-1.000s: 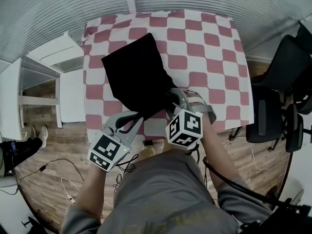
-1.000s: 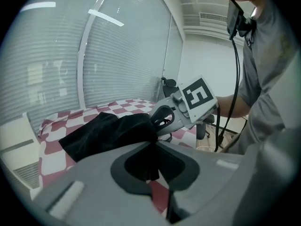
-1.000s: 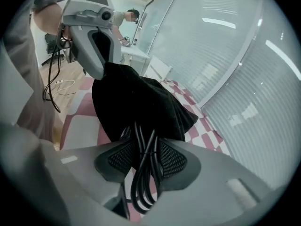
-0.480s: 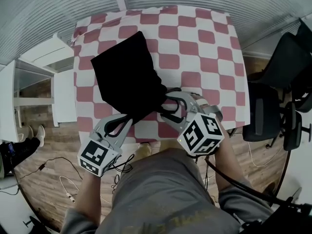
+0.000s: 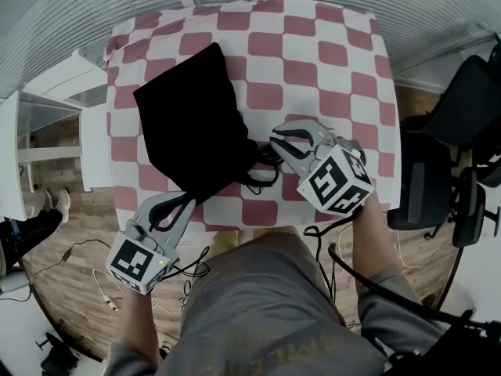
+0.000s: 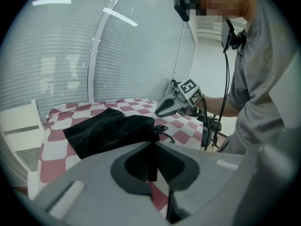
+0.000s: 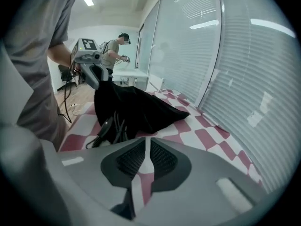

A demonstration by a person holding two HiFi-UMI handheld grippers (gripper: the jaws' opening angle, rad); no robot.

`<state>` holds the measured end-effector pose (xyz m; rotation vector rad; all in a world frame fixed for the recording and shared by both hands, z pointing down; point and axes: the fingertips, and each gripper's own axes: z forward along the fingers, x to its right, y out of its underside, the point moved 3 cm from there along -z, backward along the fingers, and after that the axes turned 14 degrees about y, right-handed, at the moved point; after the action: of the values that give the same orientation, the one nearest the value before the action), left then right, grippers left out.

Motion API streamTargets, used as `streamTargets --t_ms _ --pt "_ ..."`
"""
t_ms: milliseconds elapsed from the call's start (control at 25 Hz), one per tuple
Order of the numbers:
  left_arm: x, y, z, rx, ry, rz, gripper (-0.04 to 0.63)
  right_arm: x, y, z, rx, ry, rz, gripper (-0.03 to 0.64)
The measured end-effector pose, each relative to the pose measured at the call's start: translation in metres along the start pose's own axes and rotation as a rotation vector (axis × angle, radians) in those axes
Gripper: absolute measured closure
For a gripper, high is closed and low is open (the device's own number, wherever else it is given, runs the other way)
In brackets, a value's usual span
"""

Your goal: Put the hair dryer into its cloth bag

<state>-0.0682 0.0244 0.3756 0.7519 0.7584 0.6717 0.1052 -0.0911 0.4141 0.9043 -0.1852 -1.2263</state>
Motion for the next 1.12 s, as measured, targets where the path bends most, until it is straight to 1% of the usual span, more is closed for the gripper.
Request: streamTargets --t_ms 40,80,120,200,280,320,360,400,600,680,760,840,1000,1120 --pt "0.000 0.001 0.000 0.001 -0.002 -0.003 0.578 0.003 0.004 0.007 0.001 -0.002 -0.011 0.573" --pt "0.000 0.001 -0.001 0.004 -0.004 -0.005 0.578 0.003 0.007 0.014 0.005 -0.023 -0.018 0.589" --pt "0.000 0.000 -0.001 0.007 -0.008 -0.008 0.578 0.000 0.009 0.020 0.012 -0.062 -0.021 0.589" --pt "0.000 -0.002 0.000 0.020 -0.018 -0.015 0.578 -0.011 0.011 0.027 0.040 -0.172 -0.004 0.588" --pt "-0.002 -0.005 0.002 0.036 -0.025 -0.026 0.578 -0.021 0.007 0.027 0.082 -0.282 0.051 0.585" --pt "-0.003 -0.005 0.002 0.042 -0.029 -0.031 0.578 -0.024 0.004 0.026 0.102 -0.322 0.081 0.558" --pt "-0.004 -0.006 0.003 0.046 -0.031 -0.037 0.578 -0.026 0.001 0.025 0.115 -0.347 0.099 0.552" --pt "-0.005 -0.005 0.003 0.047 -0.032 -0.040 0.578 -0.027 0.001 0.025 0.121 -0.359 0.107 0.561" --pt "-0.006 -0.006 0.006 0.040 -0.018 -0.033 0.578 -0.026 0.000 0.028 0.107 -0.402 0.090 0.547" --pt "-0.006 -0.007 0.006 0.035 -0.010 -0.027 0.578 -0.027 -0.003 0.027 0.109 -0.443 0.086 0.538" --pt "-0.005 -0.007 0.006 0.030 -0.005 -0.017 0.578 -0.029 -0.008 0.026 0.117 -0.499 0.090 0.506" --pt "-0.004 -0.007 0.005 0.027 -0.002 -0.008 0.578 -0.032 -0.013 0.028 0.117 -0.534 0.088 0.506" --pt "-0.002 -0.004 0.003 0.025 0.003 0.000 0.578 -0.033 -0.014 0.035 0.103 -0.550 0.084 0.509" --pt "-0.001 -0.002 0.001 0.034 0.010 0.006 0.578 -0.032 -0.014 0.036 0.099 -0.592 0.104 0.500"
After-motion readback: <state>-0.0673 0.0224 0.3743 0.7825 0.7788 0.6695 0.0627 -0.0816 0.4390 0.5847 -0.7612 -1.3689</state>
